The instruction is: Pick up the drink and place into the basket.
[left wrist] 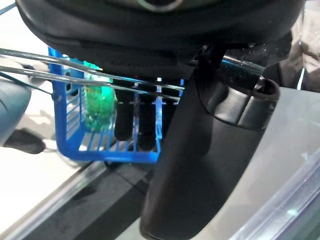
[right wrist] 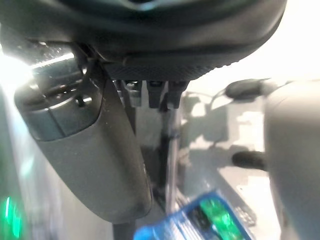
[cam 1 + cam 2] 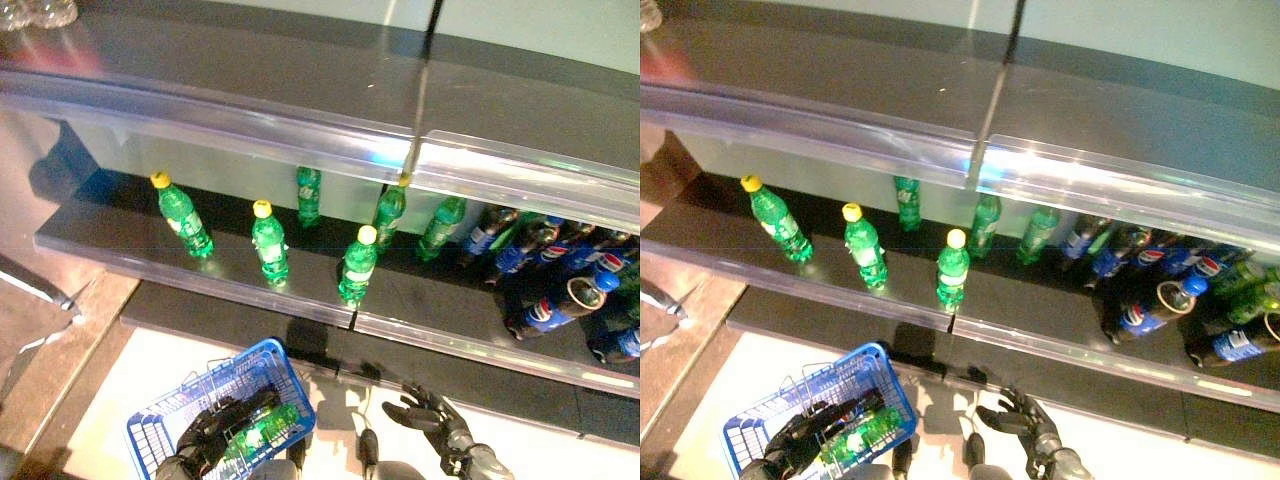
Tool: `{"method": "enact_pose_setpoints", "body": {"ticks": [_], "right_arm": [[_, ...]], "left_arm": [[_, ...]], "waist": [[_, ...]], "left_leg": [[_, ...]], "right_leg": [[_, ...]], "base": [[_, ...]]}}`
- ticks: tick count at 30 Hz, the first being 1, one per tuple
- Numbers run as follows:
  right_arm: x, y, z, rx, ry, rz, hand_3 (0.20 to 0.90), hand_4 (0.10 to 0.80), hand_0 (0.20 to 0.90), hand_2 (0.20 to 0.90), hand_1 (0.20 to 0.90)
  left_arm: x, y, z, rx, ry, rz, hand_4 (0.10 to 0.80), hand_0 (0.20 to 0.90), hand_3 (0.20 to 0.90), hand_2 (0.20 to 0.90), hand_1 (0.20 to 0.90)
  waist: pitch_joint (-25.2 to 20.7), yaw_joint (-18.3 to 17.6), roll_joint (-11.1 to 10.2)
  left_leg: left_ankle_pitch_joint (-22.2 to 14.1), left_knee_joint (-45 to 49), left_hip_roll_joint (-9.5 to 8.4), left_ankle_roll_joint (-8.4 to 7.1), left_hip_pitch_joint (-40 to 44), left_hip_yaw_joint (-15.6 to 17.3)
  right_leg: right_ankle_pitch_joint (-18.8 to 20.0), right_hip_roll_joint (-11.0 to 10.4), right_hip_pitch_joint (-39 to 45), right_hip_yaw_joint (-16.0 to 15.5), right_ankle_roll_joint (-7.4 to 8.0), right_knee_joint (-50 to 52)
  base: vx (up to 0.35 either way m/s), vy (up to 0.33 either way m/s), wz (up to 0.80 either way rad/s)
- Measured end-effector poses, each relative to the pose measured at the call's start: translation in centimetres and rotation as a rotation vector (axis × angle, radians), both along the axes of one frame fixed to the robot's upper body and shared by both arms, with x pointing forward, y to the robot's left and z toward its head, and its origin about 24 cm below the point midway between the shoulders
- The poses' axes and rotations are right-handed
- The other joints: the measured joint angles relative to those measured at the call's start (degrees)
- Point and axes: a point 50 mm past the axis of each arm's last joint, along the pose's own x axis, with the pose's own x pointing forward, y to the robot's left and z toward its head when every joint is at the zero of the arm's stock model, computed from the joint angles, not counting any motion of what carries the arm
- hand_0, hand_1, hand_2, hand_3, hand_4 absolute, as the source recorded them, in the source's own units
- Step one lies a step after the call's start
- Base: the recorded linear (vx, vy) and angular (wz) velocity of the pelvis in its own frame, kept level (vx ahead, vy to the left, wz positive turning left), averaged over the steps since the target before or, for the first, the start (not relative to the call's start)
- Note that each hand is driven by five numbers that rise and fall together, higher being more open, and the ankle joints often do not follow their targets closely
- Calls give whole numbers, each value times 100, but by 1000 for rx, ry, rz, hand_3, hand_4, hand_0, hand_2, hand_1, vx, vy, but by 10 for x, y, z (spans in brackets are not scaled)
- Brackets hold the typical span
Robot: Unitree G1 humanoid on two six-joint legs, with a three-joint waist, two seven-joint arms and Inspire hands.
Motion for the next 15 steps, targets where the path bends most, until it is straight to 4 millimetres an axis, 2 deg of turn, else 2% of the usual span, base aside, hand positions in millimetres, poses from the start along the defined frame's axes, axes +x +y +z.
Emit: {"method": "enact_pose_setpoints", "body": {"ticks": [4,7,11,15], "right_arm": [[-21,-14,-11,-12,102,-157,900,800,900,900,900],[-44,-23,-20,-41,201,-248,900,800,900,900,900],[-53,-25,-23,-58,244,-271,900,800,900,900,900],[-54,-25,-23,-86,259,-238,900,800,900,900,900]], "left_arm": [[-13,-1,-9,-34,41,79,100,300,200,300,300],[-26,-2,-17,-52,71,153,100,300,200,300,300],[-38,-3,-23,-71,91,241,100,300,200,300,300],[-48,-3,-27,-78,111,303,100,300,200,300,300]], "waist": [[-251,-42,119],[-500,-32,209],[-650,-27,278],[-763,-12,311]], "left_leg": [[-86,-2,70,-44,164,146],[-131,0,136,-81,240,201],[-153,15,195,-115,301,225],[-147,33,226,-112,316,224]], "right_leg": [[-21,59,90,94,-40,-1],[-59,128,143,119,-92,0],[-78,191,189,139,-149,0],[-75,221,201,137,-191,0]], "base": [[58,-24,-24],[36,-25,-6],[17,-15,-3],[0,0,0]]}}
